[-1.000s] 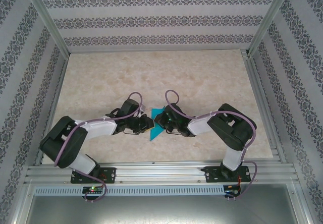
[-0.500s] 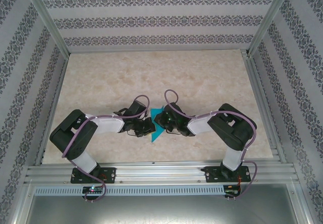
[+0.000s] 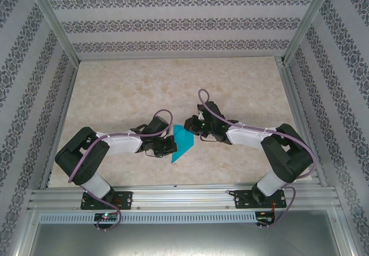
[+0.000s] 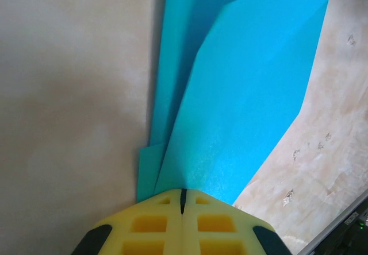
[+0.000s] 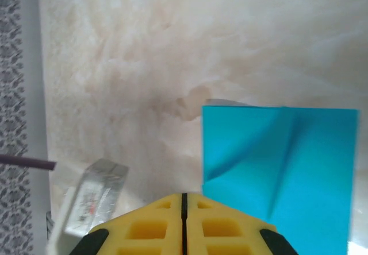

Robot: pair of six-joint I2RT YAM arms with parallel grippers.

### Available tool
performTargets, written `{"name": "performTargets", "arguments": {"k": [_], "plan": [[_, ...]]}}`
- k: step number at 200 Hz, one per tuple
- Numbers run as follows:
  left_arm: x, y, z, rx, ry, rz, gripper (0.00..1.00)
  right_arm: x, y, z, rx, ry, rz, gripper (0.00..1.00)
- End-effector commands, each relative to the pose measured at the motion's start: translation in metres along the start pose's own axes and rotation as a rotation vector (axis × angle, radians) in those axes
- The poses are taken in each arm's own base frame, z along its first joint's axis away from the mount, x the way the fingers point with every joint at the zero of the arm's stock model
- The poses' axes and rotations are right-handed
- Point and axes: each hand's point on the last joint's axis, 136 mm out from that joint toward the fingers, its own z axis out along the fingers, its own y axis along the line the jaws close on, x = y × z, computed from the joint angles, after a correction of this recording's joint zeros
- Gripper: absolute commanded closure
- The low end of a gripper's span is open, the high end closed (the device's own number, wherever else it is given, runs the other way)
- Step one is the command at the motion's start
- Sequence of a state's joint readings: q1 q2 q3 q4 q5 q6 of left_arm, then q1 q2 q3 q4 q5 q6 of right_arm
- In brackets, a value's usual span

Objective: Fold a paper plane with a square sheet of paper (pick it up from the middle)

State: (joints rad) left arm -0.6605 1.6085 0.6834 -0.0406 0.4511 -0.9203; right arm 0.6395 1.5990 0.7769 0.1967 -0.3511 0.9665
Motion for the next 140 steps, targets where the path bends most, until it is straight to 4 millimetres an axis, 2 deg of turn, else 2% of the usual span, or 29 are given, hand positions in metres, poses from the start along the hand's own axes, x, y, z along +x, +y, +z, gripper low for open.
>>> {"name": "performTargets", "arguments": {"k": [1,62,79,103,140], "plan": [[0.036,0.068,0.003,-0.262,0.105,-0.043,0.96,0.025,0.009,0.009,-0.028,0.119,-0.076,0.94],[0.039,0.075,0.003,-0.292,0.117,-0.035,0.96,0.039,-0.008,0.046,-0.016,0.167,-0.038,0.96],[0.04,0.078,0.003,-0.303,0.126,-0.03,0.96,0.04,-0.024,0.052,0.034,0.163,-0.035,0.96],[0.043,0.086,0.002,-0.334,0.137,-0.023,0.97,0.029,-0.052,0.053,0.1,0.134,-0.015,0.95],[0.051,0.098,0.002,-0.367,0.157,-0.014,0.97,-0.001,-0.071,0.047,0.111,0.083,0.0,0.94]]}}
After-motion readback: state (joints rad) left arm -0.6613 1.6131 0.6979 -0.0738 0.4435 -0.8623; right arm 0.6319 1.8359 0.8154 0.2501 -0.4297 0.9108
